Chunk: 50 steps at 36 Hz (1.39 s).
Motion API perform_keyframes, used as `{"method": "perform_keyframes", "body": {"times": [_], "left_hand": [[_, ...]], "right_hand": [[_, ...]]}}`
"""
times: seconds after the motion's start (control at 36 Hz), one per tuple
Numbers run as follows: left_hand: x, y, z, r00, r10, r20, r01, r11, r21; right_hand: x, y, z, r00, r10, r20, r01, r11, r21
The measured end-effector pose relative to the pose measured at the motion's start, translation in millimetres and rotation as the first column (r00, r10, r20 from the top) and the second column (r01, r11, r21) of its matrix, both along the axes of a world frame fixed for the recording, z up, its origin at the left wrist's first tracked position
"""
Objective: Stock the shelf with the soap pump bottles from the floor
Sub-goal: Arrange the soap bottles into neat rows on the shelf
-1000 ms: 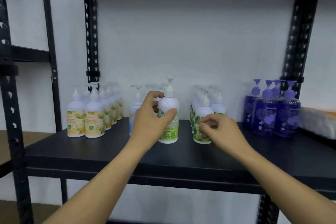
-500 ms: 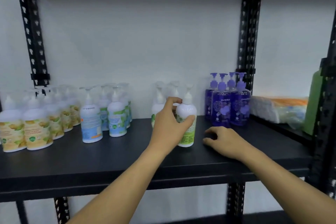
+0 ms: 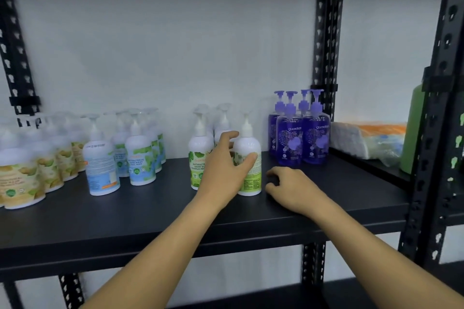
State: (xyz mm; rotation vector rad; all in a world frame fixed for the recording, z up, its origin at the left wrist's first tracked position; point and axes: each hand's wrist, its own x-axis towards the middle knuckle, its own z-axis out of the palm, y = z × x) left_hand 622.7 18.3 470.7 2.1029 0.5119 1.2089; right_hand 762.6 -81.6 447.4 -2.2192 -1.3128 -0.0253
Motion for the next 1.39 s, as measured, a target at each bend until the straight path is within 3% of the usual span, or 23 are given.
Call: {"method": "perform_keyframes", "body": {"times": [0.17,0.36,0.47,0.58,0.72,0.89,1.14,1.39], "left_hand": [[-40.6,4.8,2.9,0.996,0.084,-0.027,-0.081,0.992,0.094],[-82.4,32.8,-2.1,0.955,0.277,-0.102,-0.252,0.945,0.209],[-95.0,46.8,-8.4,0.887,0.387,-0.254,-0.312,0.905,0.290],[-98.9,59.1,-19.3,0.732,0.438,-0.522,-0.315,0.897,0.310],[-93.7,65.2,-22.3,0.601,0.364,-0.712,-0.257,0.931,0.260],[-88.2,68.1,-23.3,0.402,0.336,-0.852,-0.238,0.937,0.257],[-89.0,64.3,-21.5,0.352,0.316,-0.881,-0.236,0.941,0.243],[-90.1,63.8,-20.1,0.353,0.315,-0.881,-0.237,0.941,0.242]], "right_hand": [[-6.2,-4.5,1.3,1.000,0.001,0.003,-0.002,0.978,0.209],[-24.4,-1.5,5.1,0.992,0.090,-0.088,-0.035,0.869,0.493],[-41.6,10.2,8.6,0.989,0.100,-0.106,-0.022,0.821,0.571],[-54.4,22.1,12.5,0.998,-0.002,-0.070,0.042,0.811,0.583],[-53.7,31.3,17.5,0.996,-0.075,-0.040,0.085,0.836,0.542],[-39.5,34.6,20.3,0.967,0.187,-0.176,-0.054,0.819,0.572],[-18.3,40.6,20.4,0.876,0.378,-0.300,-0.194,0.845,0.498],[-30.8,42.1,25.1,0.975,0.174,-0.139,-0.061,0.808,0.586]]}}
